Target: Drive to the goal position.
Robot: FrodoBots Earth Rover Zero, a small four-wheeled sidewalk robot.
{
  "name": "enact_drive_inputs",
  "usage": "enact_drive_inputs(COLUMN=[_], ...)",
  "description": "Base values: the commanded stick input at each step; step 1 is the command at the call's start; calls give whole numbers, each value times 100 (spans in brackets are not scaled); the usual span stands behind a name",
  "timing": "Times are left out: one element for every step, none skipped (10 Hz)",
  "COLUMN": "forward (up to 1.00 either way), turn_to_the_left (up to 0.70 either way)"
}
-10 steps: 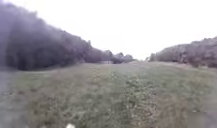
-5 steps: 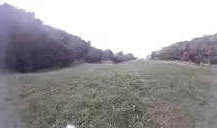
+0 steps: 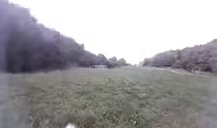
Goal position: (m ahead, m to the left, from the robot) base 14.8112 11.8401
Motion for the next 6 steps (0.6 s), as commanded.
enact_drive_inputs(forward=[70,70,70,70,70,70], turn_to_the_left=[-10,-18,-9,0,0,0])
